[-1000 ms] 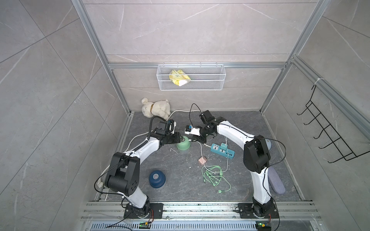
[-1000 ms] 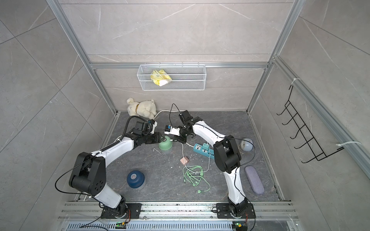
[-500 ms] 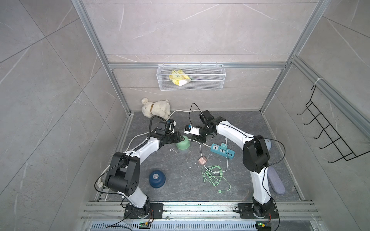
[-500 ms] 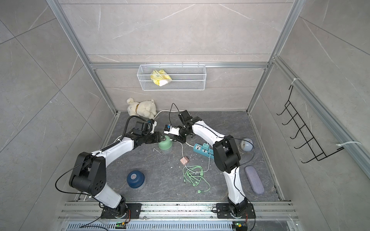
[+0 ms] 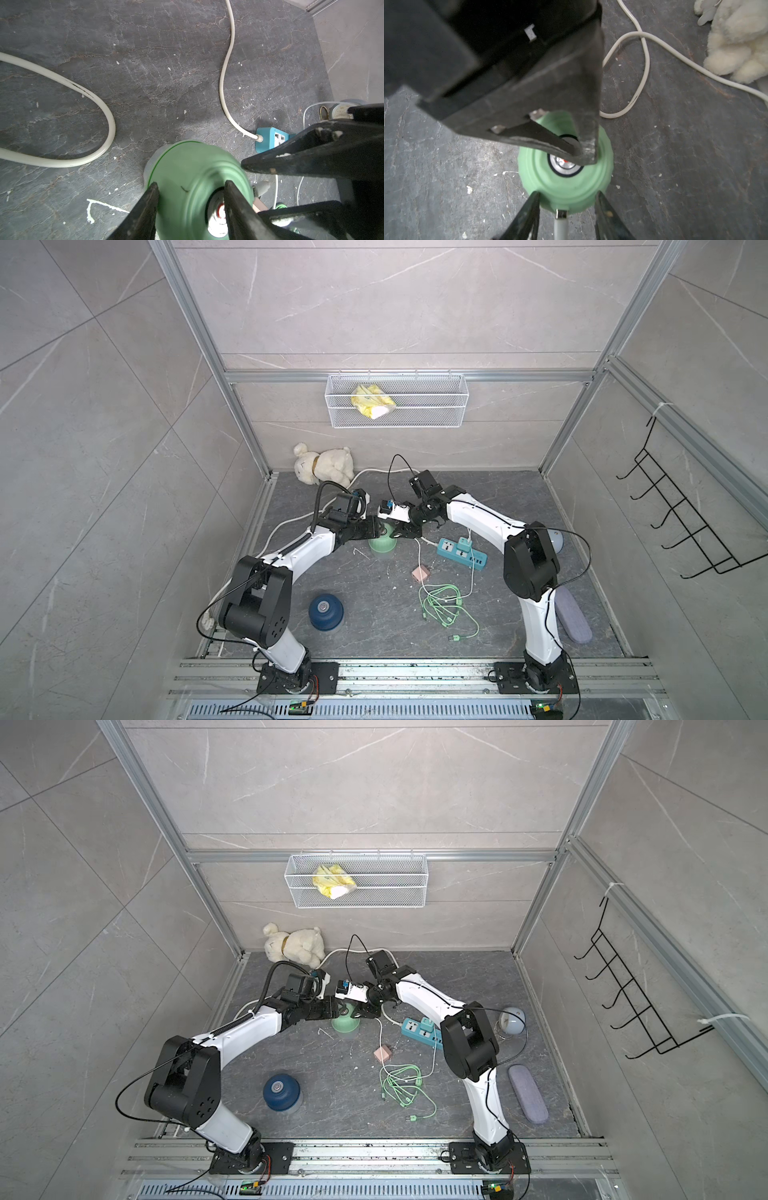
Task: Charge the cordless meat grinders
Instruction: Insert the charging cable into the cordless meat grinder, then pick up the plug from the center of the board.
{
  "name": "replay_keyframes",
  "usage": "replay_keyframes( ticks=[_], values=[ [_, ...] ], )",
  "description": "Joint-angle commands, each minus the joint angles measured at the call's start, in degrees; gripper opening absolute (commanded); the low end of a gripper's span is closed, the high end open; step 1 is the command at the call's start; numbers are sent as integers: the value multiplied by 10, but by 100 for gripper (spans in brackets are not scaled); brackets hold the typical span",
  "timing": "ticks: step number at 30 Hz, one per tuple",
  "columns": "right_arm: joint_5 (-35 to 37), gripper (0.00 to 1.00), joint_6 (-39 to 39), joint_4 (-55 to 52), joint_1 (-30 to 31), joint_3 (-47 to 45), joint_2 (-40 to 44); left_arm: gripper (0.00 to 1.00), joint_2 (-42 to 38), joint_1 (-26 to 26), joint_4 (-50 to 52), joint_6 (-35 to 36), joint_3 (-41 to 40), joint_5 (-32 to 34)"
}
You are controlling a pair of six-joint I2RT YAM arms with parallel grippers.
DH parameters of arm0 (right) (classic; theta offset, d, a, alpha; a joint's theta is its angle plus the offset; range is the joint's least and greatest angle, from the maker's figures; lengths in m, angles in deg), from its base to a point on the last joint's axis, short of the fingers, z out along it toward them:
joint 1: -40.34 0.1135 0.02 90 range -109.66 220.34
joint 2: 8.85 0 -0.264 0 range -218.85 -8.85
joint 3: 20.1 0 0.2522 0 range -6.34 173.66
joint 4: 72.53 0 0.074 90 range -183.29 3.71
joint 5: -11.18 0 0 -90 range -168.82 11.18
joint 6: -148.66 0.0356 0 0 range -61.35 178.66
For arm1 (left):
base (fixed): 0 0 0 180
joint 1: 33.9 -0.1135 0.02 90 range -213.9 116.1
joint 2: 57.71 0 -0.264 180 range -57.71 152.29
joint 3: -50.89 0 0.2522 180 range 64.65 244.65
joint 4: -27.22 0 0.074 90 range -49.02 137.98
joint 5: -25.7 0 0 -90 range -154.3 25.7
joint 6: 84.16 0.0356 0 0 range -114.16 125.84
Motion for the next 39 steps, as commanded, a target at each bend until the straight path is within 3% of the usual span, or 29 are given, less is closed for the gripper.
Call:
replay_keyframes(
  ticks=[1,9,14,18,22,26,33,39],
  values=[
    [-19,51,9,21,-7,-28,36,57,-16,11,28,12,14,-8],
    [-70,55,134,148,-42,-154,161,77,-71,9,17,17,12,63],
    [1,54,304,218,-52,-245,248,81,-125,6,19,4,-2,133],
    [86,51,468,180,-51,-291,296,80,-154,6,27,-14,-13,130],
    [169,45,600,30,-50,-296,313,77,-177,11,35,-26,-28,97],
    [173,43,640,-58,-48,-347,361,76,-205,56,19,-9,-52,93],
    [271,50,681,-152,-51,-398,473,71,-221,186,-69,84,-95,72],
    [328,51,748,-151,-66,-449,543,69,-196,242,-117,47,-119,79]
  ],
)
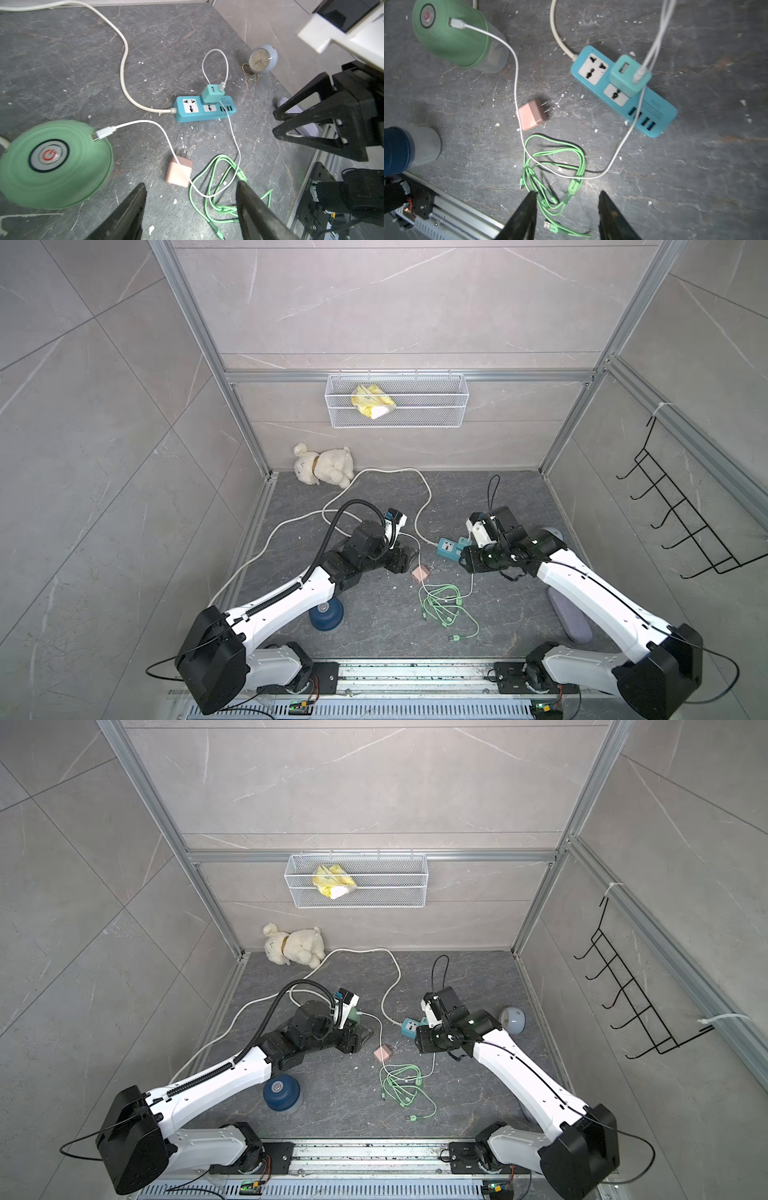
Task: Charge the cordless meat grinders
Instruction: Pick up the plug from the center of the board.
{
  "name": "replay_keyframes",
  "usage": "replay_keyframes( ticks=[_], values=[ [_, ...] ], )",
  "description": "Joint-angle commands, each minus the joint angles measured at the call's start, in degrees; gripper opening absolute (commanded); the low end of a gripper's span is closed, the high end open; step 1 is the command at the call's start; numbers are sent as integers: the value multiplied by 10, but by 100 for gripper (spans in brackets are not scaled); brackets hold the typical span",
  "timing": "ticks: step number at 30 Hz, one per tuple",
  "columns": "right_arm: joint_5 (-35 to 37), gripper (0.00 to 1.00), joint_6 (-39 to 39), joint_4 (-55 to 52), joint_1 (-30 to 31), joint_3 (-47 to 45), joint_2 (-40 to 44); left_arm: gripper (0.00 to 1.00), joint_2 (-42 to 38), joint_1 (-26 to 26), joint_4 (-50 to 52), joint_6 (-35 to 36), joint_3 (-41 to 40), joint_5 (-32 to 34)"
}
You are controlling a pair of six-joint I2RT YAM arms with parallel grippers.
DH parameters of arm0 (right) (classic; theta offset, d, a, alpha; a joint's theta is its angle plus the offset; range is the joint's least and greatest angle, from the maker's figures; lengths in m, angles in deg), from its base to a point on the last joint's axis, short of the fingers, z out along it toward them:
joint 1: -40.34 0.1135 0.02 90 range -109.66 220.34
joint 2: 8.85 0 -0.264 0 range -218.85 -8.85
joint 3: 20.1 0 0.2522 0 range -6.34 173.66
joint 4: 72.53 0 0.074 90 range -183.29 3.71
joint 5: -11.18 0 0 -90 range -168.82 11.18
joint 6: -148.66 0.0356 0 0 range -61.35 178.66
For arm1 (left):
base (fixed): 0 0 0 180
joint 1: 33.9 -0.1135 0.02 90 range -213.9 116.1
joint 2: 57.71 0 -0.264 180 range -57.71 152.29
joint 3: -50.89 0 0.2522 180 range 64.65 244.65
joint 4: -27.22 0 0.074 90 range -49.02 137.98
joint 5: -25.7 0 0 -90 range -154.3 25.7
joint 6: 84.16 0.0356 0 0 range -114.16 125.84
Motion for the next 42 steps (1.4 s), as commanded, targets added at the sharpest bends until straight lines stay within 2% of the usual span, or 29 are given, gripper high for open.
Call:
replay_keyframes(
  ticks=[1,6,10,13,15,18,22,28,42],
  values=[
    [57,51,67,-26,-13,-37,30,69,13,31,-54,-12,-5,11],
    [108,51,97,-39,-20,-51,65,70,38,83,-33,-98,-21,87],
    [112,51,97,-36,-21,-50,75,67,55,105,74,-189,-23,158],
    [108,51,95,-26,-23,-51,77,66,67,108,139,-208,-28,190],
    [102,51,93,-18,-23,-52,73,66,79,108,150,-185,-30,197],
    [94,51,89,-11,-23,-53,70,66,104,108,130,-102,-20,194],
    [95,50,84,-14,-23,-53,79,68,150,89,98,-6,10,140],
    [112,50,80,-30,-24,-52,102,72,197,72,54,63,27,75],
    [112,50,78,-35,-27,-47,110,74,282,62,40,93,90,70]
  ],
)
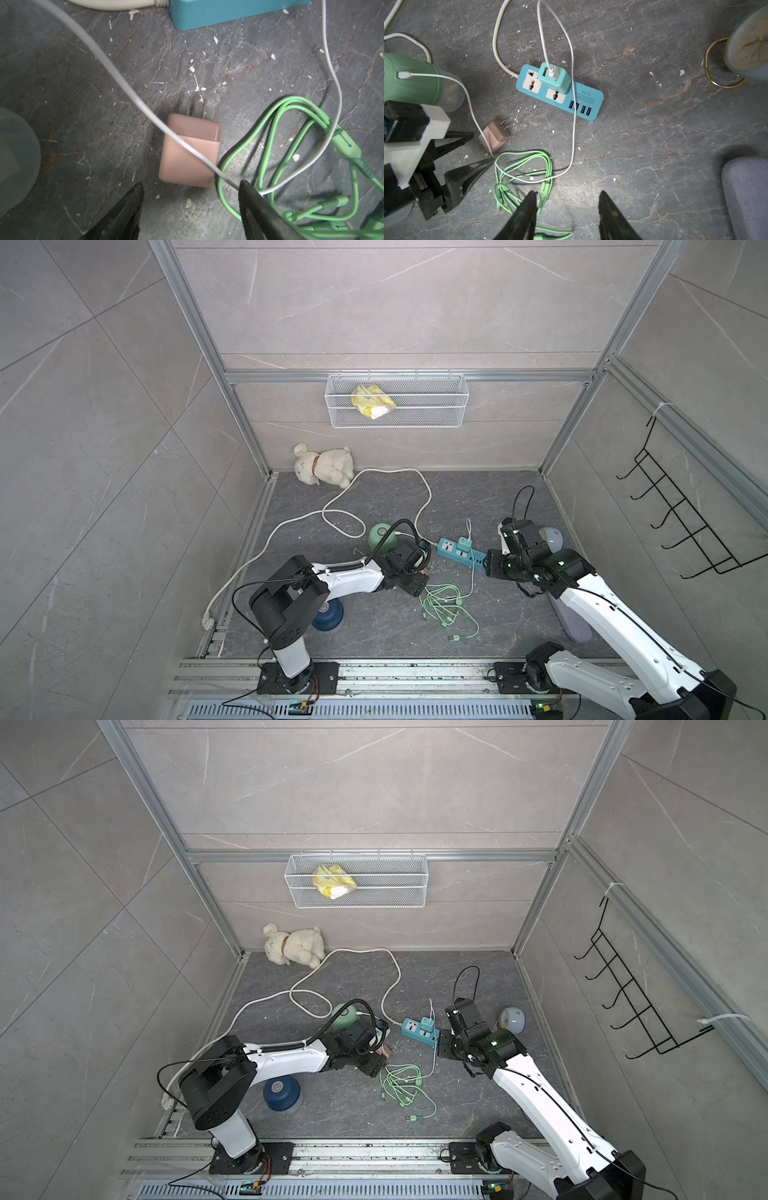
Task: Charge the cordless meat grinders
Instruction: Pick up the plug from the center of the board.
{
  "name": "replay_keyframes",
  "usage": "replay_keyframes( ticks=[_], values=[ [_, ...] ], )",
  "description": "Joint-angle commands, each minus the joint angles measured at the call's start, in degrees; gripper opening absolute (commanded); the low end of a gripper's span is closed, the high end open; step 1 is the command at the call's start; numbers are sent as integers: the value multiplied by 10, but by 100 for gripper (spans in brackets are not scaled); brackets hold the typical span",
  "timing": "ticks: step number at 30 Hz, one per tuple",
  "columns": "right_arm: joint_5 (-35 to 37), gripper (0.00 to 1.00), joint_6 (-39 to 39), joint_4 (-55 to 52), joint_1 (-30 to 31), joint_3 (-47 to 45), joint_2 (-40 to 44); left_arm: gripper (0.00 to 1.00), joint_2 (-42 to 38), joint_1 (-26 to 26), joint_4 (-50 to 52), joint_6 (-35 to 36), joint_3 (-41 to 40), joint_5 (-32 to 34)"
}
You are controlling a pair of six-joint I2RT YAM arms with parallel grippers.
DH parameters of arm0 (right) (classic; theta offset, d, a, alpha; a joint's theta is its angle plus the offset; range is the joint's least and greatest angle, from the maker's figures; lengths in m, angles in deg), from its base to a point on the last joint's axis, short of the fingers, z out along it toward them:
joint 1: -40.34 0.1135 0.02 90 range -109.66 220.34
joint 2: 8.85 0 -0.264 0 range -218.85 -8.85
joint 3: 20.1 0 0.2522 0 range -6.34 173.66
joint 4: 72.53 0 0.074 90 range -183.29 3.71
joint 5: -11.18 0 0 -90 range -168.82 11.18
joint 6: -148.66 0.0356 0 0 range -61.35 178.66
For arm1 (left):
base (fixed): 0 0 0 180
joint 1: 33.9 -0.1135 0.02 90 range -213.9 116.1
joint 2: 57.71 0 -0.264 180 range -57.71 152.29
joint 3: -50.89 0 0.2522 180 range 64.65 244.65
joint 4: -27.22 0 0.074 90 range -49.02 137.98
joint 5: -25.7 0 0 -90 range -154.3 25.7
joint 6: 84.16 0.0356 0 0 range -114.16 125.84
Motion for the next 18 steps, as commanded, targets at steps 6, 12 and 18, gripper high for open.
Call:
replay_keyframes(
  ticks=[6,12,18],
  values=[
    [9,50,-8,-19,-3,-3,17,74,-3,-5,-6,25,13,-11],
    [4,50,-10,-16,-5,-6,15,78,-70,-11,-9,35,-38,-27],
    [0,50,-10,-14,-5,-8,16,77,-73,-31,3,55,-59,-10]
  ],
)
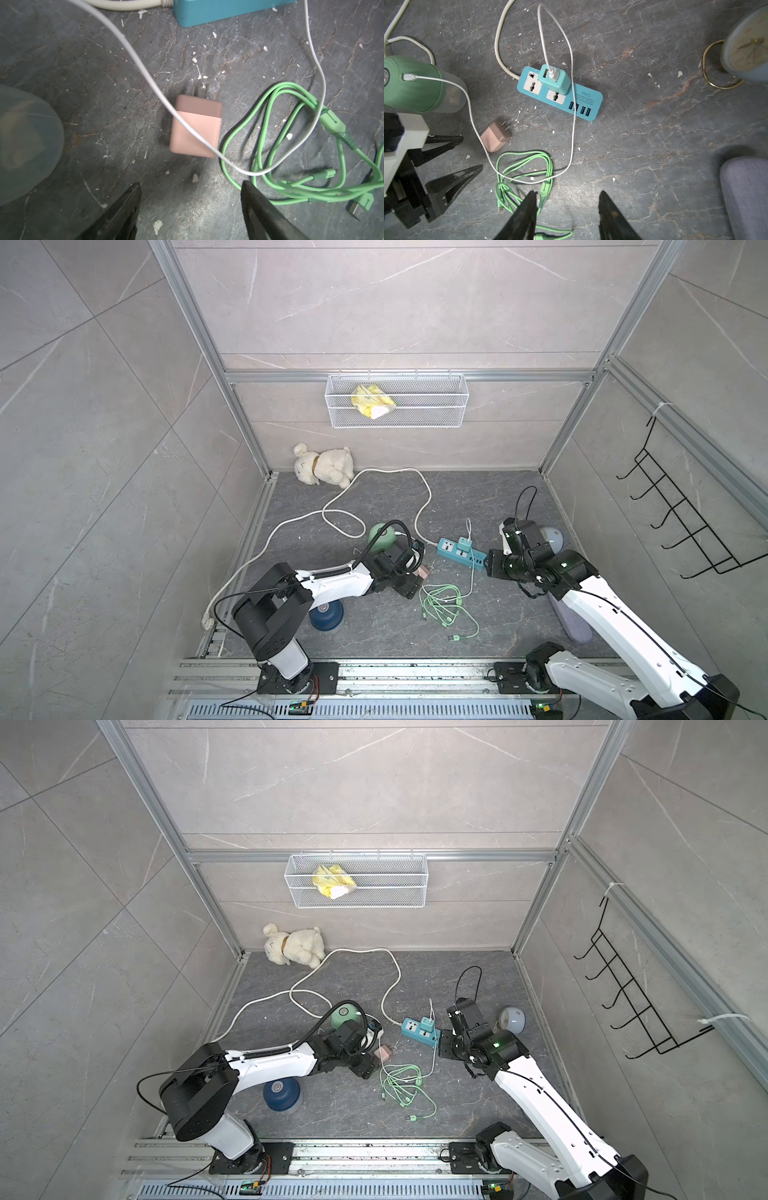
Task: Charge the cordless meat grinders
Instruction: Pick up the plug from the center of the board.
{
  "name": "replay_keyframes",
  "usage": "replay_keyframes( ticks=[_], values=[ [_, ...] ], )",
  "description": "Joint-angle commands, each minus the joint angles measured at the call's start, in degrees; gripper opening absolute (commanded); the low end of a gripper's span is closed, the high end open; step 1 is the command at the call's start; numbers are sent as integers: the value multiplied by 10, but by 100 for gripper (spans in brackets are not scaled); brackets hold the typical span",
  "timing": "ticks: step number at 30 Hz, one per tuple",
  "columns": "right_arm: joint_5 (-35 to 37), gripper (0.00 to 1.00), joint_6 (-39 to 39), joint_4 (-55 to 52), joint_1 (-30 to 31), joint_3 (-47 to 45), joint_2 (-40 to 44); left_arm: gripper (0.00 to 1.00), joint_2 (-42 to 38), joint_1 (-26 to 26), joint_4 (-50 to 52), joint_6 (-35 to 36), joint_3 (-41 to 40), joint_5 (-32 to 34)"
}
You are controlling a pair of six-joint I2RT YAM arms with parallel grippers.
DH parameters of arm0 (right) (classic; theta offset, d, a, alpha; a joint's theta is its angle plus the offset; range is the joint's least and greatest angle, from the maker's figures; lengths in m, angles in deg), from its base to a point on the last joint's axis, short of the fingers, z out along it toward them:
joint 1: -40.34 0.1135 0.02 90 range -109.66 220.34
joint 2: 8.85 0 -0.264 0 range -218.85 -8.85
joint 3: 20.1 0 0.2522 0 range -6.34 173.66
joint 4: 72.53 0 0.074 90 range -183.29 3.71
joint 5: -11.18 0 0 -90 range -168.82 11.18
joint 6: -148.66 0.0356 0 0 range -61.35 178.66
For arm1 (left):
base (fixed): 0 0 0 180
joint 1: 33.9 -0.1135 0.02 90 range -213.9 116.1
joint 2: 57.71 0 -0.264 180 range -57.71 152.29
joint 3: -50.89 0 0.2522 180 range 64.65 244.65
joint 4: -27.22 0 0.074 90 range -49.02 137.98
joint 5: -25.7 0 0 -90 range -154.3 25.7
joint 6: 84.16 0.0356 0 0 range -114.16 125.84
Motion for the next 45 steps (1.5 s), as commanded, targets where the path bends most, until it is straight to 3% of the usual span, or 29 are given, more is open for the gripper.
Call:
replay_keyframes(
  ticks=[1,28,36,45],
  values=[
    [-1,50,-10,-12,-3,-8,8,76,4,-8,9,33,5,5],
    [-7,50,-12,-14,-6,-8,10,72,120,0,-32,59,98,-28],
    [-1,50,-16,-16,-9,-4,11,59,143,5,-7,55,121,-8],
    [-4,50,-15,-9,-12,-9,17,42,101,9,39,47,93,28]
  ],
)
